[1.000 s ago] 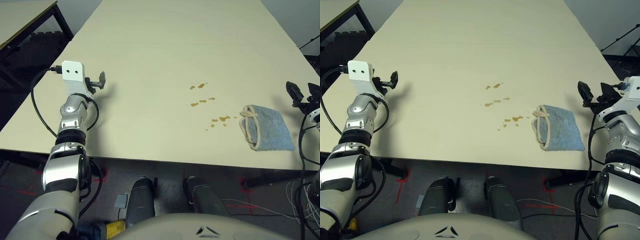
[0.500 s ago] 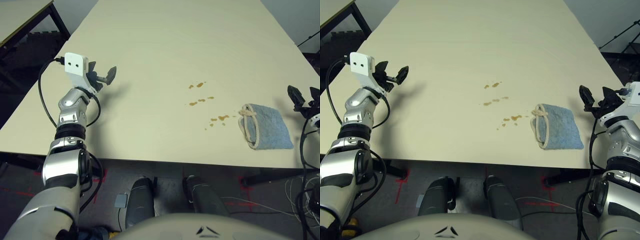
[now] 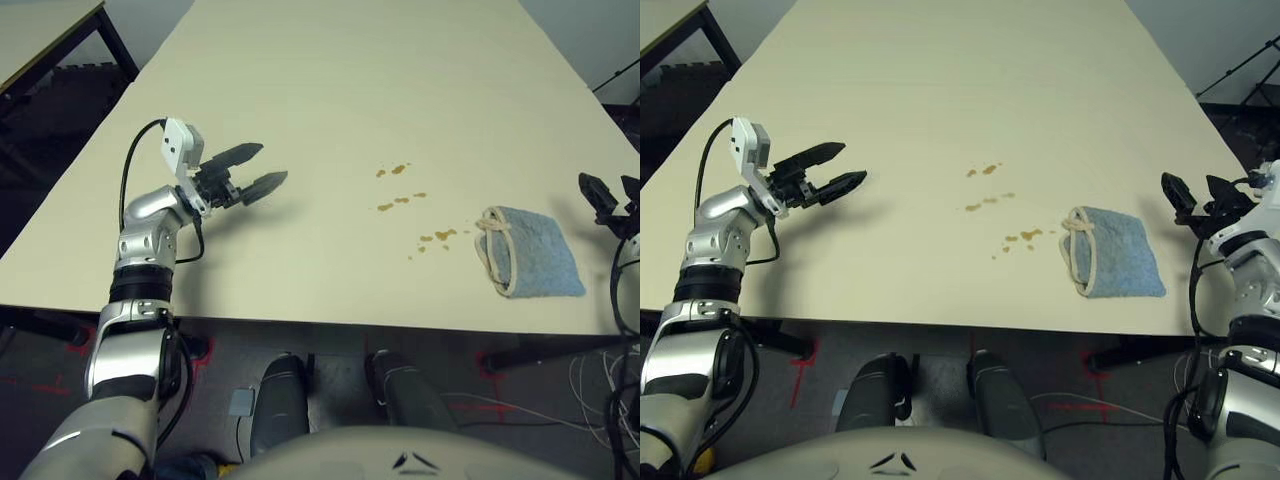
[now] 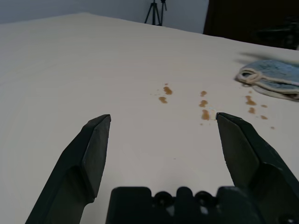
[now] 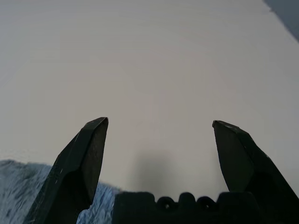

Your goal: Wipe the water off the table with a rag.

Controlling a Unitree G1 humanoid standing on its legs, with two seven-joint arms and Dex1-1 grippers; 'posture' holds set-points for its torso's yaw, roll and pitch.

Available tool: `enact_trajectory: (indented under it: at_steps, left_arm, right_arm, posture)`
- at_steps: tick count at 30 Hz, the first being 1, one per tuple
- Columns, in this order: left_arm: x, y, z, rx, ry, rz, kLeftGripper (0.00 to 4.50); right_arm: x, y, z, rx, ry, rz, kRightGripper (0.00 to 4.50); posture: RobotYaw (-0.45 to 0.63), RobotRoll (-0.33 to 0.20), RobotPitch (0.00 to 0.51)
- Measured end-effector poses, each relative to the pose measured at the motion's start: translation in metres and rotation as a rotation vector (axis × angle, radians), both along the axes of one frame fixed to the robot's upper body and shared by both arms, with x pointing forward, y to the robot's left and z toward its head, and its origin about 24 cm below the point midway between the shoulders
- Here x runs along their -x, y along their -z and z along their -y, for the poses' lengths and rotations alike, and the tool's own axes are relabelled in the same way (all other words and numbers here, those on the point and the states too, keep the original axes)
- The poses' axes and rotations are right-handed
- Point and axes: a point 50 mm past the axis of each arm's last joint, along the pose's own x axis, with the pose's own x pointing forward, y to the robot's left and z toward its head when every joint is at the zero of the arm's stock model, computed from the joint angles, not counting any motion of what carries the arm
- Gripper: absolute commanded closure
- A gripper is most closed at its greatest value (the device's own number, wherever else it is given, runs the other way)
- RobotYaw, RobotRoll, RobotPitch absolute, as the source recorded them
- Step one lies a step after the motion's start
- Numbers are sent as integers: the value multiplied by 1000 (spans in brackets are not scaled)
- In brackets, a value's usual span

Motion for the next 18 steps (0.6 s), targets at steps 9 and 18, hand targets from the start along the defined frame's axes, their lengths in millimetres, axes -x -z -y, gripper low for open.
enact_trajectory:
  at_steps: [9,18]
  left_arm:
    - [9,6,10,-25,100,-58,0]
    - [10,6,11,-32,103,-49,0]
  right_arm:
    - [17,-19,-10,-72,-275,-239,56]
    - [25,-13,-17,-129,-358,-388,56]
  posture:
    - [-271,0,127]
    - [-269,0,124]
